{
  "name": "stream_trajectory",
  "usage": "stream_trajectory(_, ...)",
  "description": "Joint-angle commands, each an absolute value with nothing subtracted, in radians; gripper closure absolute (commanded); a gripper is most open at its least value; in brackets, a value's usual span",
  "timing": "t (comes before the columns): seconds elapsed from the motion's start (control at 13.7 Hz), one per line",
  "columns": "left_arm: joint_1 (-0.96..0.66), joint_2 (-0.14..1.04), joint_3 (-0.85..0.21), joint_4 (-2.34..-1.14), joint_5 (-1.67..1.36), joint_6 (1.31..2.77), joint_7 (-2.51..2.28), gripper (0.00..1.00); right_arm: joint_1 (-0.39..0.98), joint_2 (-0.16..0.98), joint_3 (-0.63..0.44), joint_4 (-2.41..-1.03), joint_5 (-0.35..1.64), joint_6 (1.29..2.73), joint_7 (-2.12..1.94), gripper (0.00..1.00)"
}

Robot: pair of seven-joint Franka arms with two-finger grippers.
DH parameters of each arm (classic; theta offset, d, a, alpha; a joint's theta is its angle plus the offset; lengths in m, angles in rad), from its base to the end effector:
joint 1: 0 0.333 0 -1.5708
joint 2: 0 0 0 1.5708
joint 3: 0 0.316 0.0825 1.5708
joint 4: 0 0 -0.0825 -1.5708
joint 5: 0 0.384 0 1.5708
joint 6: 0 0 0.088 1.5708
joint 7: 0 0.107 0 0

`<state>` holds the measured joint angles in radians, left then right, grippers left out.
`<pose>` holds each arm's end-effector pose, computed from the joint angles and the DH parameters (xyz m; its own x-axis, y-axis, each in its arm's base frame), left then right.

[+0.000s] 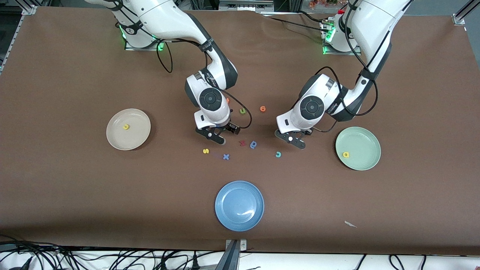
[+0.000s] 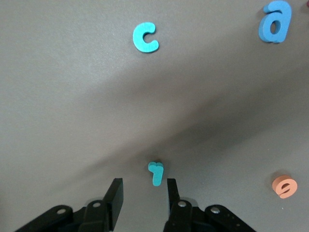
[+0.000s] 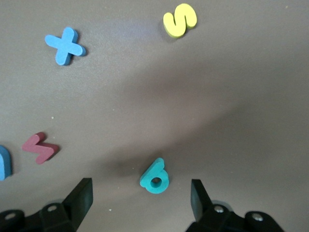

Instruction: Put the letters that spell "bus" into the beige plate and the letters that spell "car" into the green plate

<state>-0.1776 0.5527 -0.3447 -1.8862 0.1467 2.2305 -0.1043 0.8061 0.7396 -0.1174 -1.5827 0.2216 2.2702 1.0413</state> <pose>0.5393 -0.2958 0.2137 0.8682 -0.4649 -0.1736 -0.4615 -0.8850 0.0619 0.5254 0.4535 0.2003 0.8871 -0.4513 -0.0968 -0.4535 -0.8913 -0.0001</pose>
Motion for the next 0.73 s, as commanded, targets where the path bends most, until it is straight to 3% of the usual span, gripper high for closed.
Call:
stream_trajectory(0.0, -0.172, 0.546, -0.347, -1.966, 0.173, 2.336, -0.104, 0.55, 0.816, 0.747, -0.121, -1.592, 0.233, 2.287, 1.039, 0.11)
stream_trajectory(0.51, -0.179, 0.584, -0.345, -1.977, 0.186, 2.396, -0.106, 0.57, 0.816, 0.735, -0.120, -1.669, 0.233, 2.407, 1.019, 0.12)
stream_trajectory(0.66, -0.175, 0.589, -0.345, -1.977, 0.210, 2.396, -0.107, 0.59, 0.818, 0.727, -0.120, -1.671, 0.233, 2.404, 1.016, 0.19)
